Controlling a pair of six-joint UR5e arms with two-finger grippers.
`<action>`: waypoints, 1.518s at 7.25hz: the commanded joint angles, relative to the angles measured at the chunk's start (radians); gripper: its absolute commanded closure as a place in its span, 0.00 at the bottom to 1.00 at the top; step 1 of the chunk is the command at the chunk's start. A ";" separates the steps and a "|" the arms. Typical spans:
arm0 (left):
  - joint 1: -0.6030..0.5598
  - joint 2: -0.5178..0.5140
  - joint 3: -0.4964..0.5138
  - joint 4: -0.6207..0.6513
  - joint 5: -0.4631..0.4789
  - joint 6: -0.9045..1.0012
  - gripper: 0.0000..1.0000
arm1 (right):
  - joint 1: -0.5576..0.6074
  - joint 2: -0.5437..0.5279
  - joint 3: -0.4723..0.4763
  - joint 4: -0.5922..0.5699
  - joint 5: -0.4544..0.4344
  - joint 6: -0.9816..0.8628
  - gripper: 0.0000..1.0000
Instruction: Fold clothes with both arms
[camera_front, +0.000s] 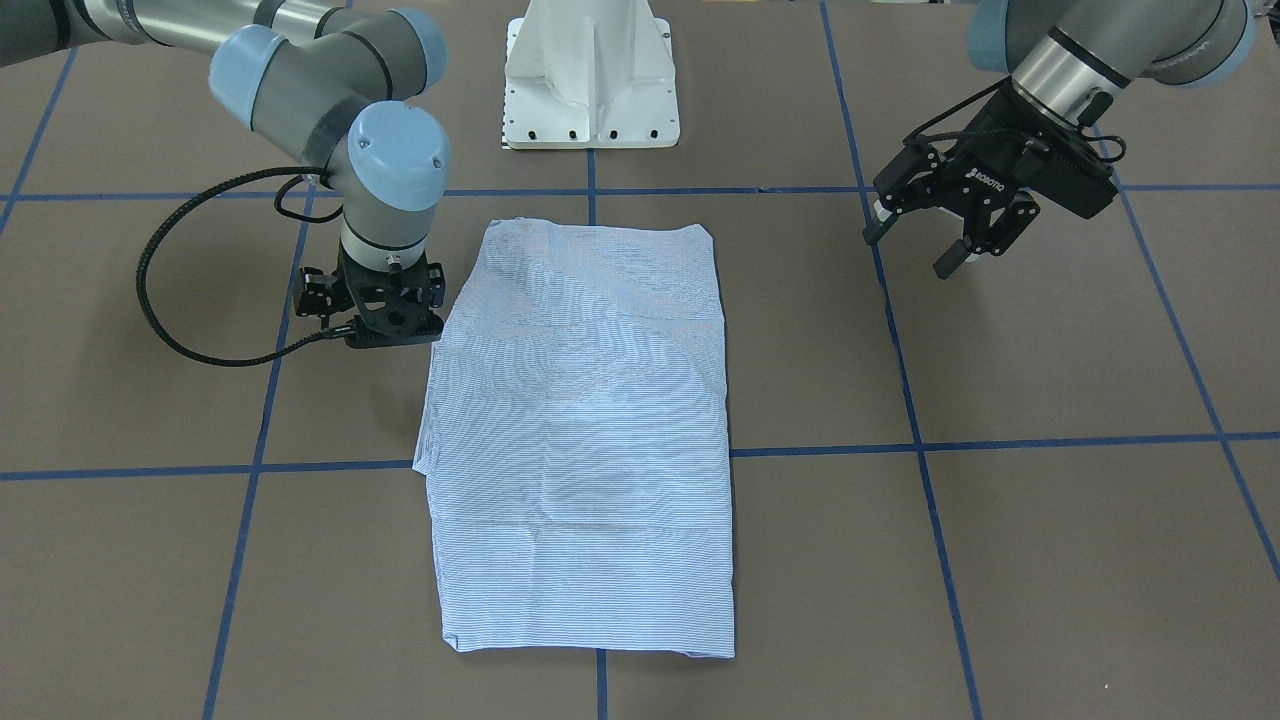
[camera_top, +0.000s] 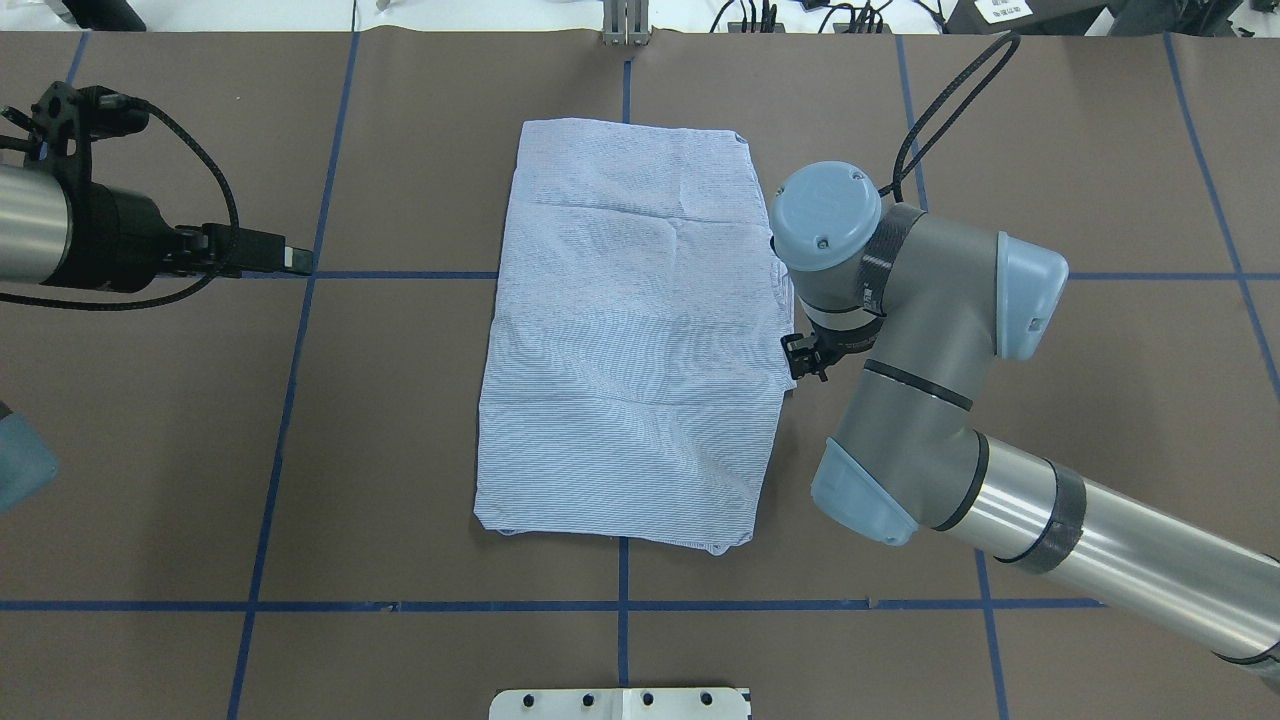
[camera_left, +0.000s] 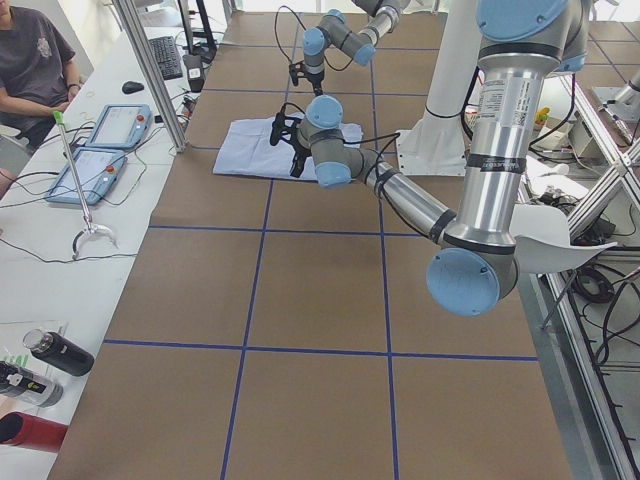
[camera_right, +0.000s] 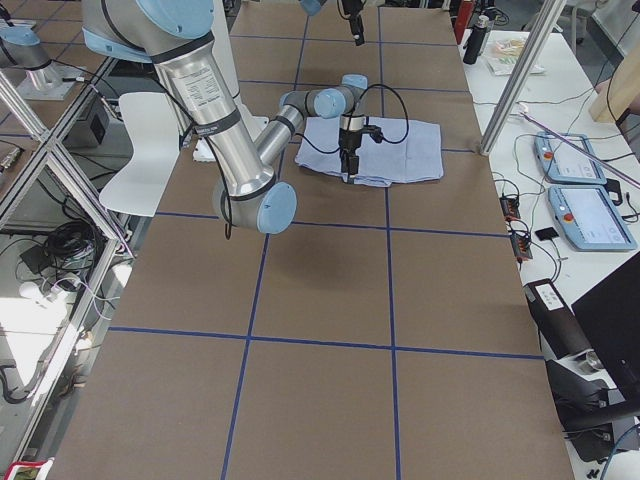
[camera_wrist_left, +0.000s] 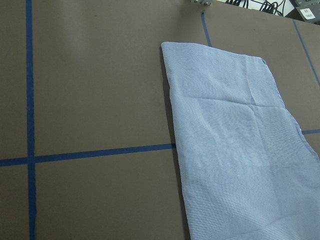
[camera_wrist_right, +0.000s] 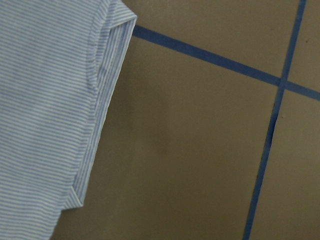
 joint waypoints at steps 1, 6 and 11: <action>0.001 0.000 -0.005 0.000 0.000 0.000 0.01 | -0.041 -0.005 0.027 0.126 0.018 0.442 0.00; 0.009 -0.020 -0.006 0.040 0.000 -0.006 0.01 | -0.250 -0.019 0.057 0.316 -0.078 1.449 0.01; 0.009 -0.018 -0.017 0.040 0.006 -0.021 0.01 | -0.298 -0.141 0.154 0.463 -0.197 1.824 0.05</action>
